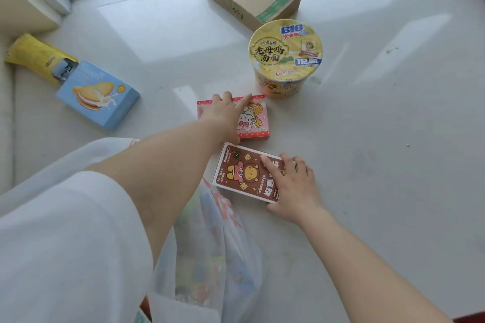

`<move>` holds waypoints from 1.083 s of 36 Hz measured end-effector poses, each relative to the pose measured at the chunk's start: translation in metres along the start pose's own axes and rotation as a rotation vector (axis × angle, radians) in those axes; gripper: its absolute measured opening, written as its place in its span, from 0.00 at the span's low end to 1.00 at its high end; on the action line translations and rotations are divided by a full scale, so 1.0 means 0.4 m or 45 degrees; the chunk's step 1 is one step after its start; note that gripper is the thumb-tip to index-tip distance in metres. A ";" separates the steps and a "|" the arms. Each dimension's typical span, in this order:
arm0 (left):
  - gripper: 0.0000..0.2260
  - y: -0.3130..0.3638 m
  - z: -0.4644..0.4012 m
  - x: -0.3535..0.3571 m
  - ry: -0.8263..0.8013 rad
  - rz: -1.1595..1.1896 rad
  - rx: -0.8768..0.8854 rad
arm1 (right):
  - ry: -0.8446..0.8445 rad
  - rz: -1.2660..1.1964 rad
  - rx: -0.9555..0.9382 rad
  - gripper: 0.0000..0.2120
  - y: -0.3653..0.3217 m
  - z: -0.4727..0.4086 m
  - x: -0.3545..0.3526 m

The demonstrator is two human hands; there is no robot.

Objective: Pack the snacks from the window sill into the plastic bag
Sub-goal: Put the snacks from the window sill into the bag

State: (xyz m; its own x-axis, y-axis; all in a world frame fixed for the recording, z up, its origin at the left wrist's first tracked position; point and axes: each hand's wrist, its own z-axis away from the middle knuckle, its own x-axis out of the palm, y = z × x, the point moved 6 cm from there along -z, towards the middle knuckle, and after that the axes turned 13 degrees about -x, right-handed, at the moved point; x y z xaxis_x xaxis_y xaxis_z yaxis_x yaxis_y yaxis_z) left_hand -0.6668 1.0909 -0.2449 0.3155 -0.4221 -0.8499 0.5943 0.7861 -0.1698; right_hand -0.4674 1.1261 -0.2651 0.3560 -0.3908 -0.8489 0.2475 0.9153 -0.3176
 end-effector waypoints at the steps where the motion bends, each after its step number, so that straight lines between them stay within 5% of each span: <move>1: 0.52 -0.008 0.007 -0.006 0.012 0.026 -0.023 | 0.008 -0.017 0.000 0.47 0.000 0.002 0.001; 9: 0.49 -0.128 0.100 -0.173 0.277 0.520 -0.218 | 0.226 -0.450 0.184 0.47 -0.022 0.044 -0.033; 16: 0.49 -0.266 0.313 -0.279 0.524 0.876 -0.155 | 0.417 -1.087 0.303 0.45 -0.096 0.089 -0.078; 19: 0.49 -0.342 0.417 -0.273 0.620 0.983 -0.136 | 0.519 -1.336 0.246 0.39 -0.141 0.108 -0.088; 23: 0.50 -0.432 0.554 -0.256 0.731 1.130 -0.132 | 0.651 -1.555 0.138 0.49 -0.201 0.141 -0.109; 26: 0.51 -0.485 0.653 -0.231 0.780 1.210 -0.104 | 0.752 -1.665 0.018 0.46 -0.275 0.172 -0.153; 32: 0.52 -0.583 0.806 -0.125 0.676 1.412 -0.142 | 0.750 -1.700 -0.237 0.46 -0.439 0.248 -0.204; 39: 0.51 -0.597 0.883 0.014 0.295 0.974 -0.152 | 0.691 -1.628 -0.297 0.43 -0.541 0.286 -0.174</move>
State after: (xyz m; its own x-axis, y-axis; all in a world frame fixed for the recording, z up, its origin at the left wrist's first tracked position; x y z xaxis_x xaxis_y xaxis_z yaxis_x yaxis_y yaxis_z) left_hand -0.5457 0.7414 -0.0328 0.4336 0.3465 -0.8319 0.1889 0.8677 0.4598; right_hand -0.4427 0.9439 -0.0889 -0.3983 -0.9165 0.0378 -0.0408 -0.0234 -0.9989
